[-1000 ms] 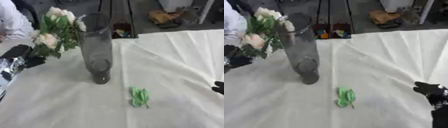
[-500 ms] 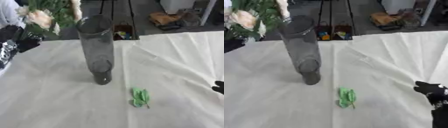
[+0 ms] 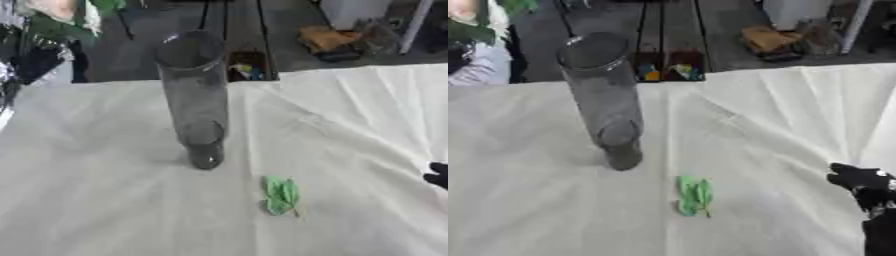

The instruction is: Arrange flowers into the vase.

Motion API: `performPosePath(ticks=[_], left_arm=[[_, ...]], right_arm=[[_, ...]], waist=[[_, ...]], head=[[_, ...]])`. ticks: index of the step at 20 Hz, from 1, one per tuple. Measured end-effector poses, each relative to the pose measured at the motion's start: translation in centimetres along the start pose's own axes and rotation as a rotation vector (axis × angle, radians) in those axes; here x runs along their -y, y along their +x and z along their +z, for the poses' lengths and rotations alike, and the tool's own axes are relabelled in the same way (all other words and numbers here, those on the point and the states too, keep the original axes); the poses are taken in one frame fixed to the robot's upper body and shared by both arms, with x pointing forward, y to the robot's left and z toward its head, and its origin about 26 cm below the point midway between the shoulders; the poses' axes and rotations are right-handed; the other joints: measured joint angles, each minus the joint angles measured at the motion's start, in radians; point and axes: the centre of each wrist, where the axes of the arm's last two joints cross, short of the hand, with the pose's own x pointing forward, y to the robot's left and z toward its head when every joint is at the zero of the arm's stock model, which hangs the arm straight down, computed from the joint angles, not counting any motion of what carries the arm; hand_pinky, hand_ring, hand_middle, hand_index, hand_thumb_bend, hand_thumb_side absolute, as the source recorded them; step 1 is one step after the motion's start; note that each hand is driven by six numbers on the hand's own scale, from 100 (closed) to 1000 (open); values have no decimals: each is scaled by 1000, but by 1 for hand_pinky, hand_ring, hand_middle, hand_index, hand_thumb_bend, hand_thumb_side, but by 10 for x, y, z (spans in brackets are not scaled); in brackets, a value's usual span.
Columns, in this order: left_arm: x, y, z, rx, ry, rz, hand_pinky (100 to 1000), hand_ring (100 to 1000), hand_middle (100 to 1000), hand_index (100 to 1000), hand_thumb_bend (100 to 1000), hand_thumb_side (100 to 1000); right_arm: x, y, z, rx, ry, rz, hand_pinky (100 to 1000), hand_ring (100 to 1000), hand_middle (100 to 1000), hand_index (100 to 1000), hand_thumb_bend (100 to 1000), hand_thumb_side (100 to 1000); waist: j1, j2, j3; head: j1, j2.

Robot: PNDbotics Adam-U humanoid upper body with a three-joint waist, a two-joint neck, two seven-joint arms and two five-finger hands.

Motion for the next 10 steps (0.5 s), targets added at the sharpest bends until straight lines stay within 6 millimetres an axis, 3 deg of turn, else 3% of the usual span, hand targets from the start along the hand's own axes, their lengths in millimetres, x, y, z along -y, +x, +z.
performPosePath(ticks=[10], left_arm=[[-22,29,-1,101,151,437,100,100,100,100,100,928]], right_arm=[[1,0,2,-9,6,2,721,747,556,610,100,1000]], waist=[[1,-1,-7]], head=[[4,11]])
